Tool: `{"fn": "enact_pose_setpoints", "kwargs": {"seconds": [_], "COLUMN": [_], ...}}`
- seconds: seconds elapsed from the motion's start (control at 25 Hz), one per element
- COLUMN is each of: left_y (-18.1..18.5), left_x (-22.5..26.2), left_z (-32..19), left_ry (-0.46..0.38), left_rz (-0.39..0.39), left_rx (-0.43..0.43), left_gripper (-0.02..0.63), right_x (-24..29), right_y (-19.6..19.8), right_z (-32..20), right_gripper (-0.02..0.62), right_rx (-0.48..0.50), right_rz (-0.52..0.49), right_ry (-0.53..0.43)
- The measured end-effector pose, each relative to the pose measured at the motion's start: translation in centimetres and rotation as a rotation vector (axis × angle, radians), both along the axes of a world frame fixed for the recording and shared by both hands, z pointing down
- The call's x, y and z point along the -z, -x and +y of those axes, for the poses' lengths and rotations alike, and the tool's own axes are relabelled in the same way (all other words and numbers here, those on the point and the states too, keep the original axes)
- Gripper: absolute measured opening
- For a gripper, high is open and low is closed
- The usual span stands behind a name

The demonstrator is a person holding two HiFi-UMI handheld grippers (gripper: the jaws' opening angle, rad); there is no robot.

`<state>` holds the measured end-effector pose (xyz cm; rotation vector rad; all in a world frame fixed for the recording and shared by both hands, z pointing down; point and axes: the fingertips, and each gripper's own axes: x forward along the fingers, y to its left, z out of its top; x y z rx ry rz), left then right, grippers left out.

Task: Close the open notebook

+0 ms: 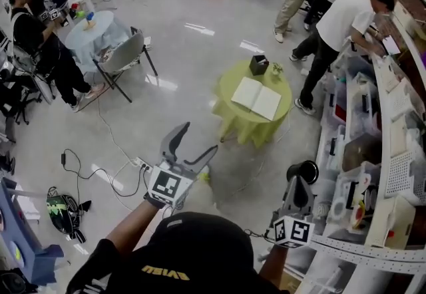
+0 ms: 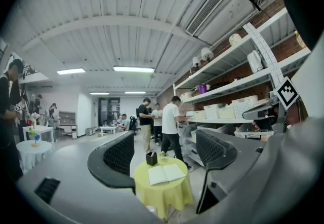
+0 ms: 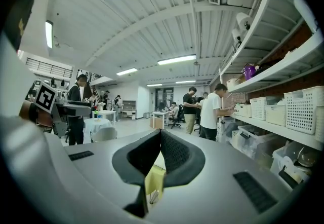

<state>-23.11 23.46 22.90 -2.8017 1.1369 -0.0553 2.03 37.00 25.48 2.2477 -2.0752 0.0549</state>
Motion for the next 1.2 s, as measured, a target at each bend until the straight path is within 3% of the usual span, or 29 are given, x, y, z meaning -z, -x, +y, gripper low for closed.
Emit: {"fn": "enact_pose_setpoints", "kwargs": {"seconds": [0.2,0.48,1.0,1.2], "left_y": [-1.9,-4.5,-10.1,-11.2], "left_x": [-0.4,-2.3,-4.0,-5.4], "left_z": [-0.9,-4.9,-15.7,-19.9], "left_ry": [0.017,0.065,0.144,0.206], "left_rz": [-0.033,-0.037,-0.016,-0.021], "left_rx": [-0.009,-0.011,-0.006,0.003], "left_gripper": [0.396,0.396,0.396,0.396], "right_x": [-0.6,-2.1,-0.6,-0.3], "right_y": [-1.2,-3.1,-9.4,-9.8], "right_z": [-0.6,-5.3,-16.0,-20.8], "right_gripper": [0.002,0.002,0.002,0.002], "right_rx": [0.017,0.054,0.034,0.058], "right_rz": [-0.031,-0.006,0.039,0.041], "right_ry": [-0.003,0.052,0.088,0.087]}}
